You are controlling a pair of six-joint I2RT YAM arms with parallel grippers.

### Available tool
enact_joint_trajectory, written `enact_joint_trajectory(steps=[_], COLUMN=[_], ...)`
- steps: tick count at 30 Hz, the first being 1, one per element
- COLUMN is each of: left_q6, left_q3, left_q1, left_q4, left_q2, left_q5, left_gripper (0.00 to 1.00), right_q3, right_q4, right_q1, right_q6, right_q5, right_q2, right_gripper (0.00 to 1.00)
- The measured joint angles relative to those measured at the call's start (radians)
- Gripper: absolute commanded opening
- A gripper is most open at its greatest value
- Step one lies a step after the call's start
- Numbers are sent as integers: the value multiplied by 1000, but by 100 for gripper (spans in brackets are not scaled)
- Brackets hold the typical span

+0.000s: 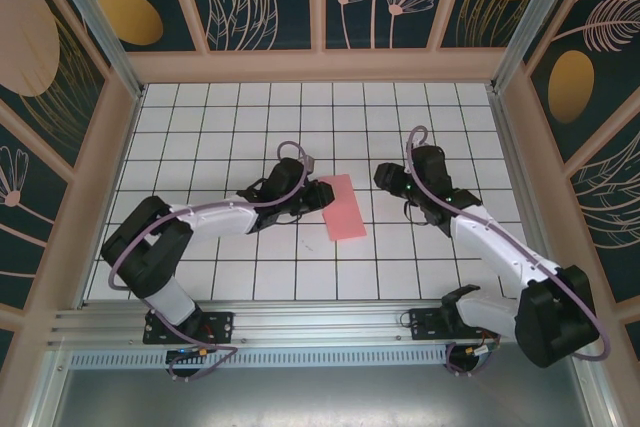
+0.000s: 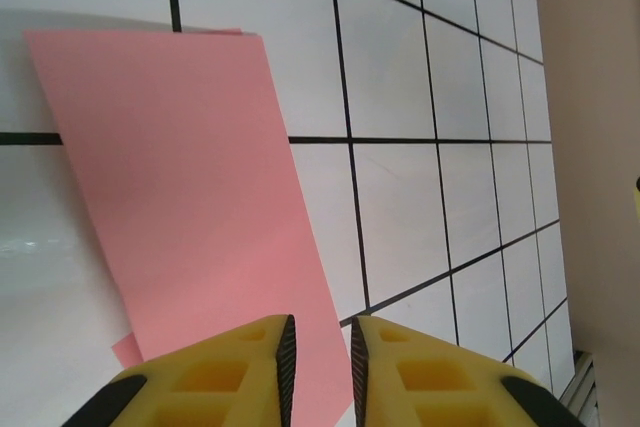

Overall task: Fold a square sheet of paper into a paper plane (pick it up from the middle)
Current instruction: Third fold the triangle at the center of the table.

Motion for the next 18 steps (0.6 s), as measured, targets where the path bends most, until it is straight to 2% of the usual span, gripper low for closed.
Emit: enact_joint_trajectory(steps=[7,18], left_q6=[0,5], left_q3=[39,68], left_q1=[-7,-7], left_q4=[-8,-10], left_q2=[92,154], left_q5=[16,60], left_gripper=[21,14], right_q3=[-70,-70], right_q4=[44,88], right_q1=[-24,-23], right_q6=[16,17], right_q5=[-172,-326], right_q2=[93,200], right_gripper=[47,45])
